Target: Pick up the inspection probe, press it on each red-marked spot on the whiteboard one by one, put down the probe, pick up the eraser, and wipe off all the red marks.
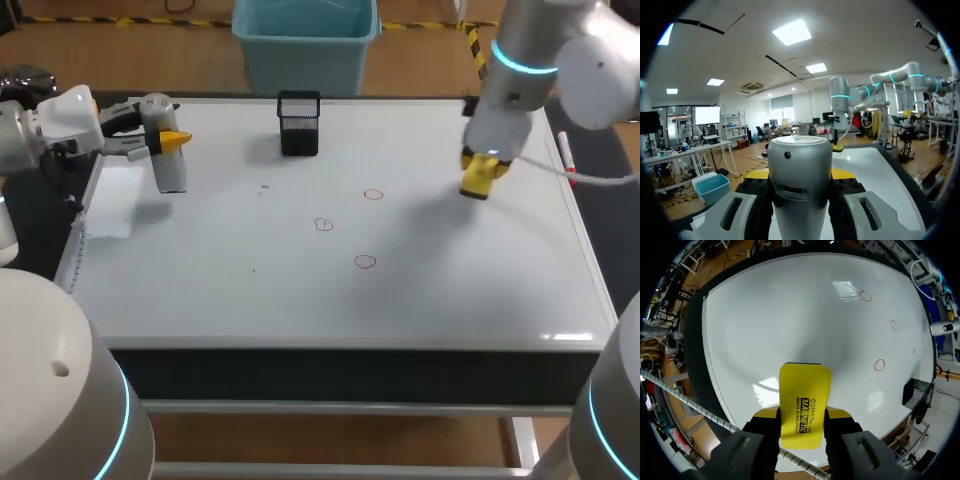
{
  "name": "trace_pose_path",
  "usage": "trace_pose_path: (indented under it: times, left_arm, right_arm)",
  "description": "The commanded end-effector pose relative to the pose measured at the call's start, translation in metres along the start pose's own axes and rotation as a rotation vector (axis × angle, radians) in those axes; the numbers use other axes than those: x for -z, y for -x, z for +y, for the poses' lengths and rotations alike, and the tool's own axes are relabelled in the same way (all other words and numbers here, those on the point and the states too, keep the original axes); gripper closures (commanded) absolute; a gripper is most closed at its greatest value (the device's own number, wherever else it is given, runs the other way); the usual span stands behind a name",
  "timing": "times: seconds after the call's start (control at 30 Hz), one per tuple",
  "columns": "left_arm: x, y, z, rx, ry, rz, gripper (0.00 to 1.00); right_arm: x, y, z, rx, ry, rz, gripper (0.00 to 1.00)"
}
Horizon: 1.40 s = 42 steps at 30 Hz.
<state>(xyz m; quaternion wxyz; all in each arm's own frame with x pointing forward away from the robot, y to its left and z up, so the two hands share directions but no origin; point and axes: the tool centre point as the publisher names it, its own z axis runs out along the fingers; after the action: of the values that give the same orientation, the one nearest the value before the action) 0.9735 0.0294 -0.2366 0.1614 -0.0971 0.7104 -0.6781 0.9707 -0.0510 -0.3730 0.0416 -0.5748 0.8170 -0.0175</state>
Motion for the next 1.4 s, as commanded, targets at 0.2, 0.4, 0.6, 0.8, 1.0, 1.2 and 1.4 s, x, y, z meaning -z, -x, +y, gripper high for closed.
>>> trace_pose_path:
  times: [0.2, 0.4, 0.6, 0.8, 1.0, 1.2, 1.4]
  left_arm:
    - [0.000, 0.000, -0.001, -0.001, 0.000, -0.002, 1.00]
    - [0.000, 0.000, -0.001, -0.001, 0.000, -0.002, 1.00]
    - [0.000, 0.000, -0.001, -0.001, 0.000, -0.002, 1.00]
    - [0.000, 0.000, -0.001, -0.001, 0.000, -0.002, 1.00]
    - [0.000, 0.000, -0.001, -0.001, 0.000, -0.002, 1.00]
    - [0.000, 0.000, -0.001, -0.001, 0.000, -0.002, 1.00]
    - [0.000, 0.000, -0.001, -0.001, 0.000, -0.002, 1.00]
  right_arm:
    - [0.004, 0.076, 0.055, 0.146, -0.049, 0.015, 1.00]
    - [0.005, 0.126, 0.081, 0.255, -0.051, 0.012, 1.00]
    - [-0.008, 0.163, 0.106, 0.314, -0.028, -0.009, 1.00]
    - [-0.017, 0.197, 0.125, 0.368, -0.029, -0.019, 1.00]
    - [-0.023, 0.221, 0.135, 0.414, -0.001, -0.035, 1.00]
    - [-0.026, 0.237, 0.142, 0.414, -0.001, -0.031, 1.00]
    - [-0.039, 0.245, 0.144, 0.407, 0.006, -0.018, 1.00]
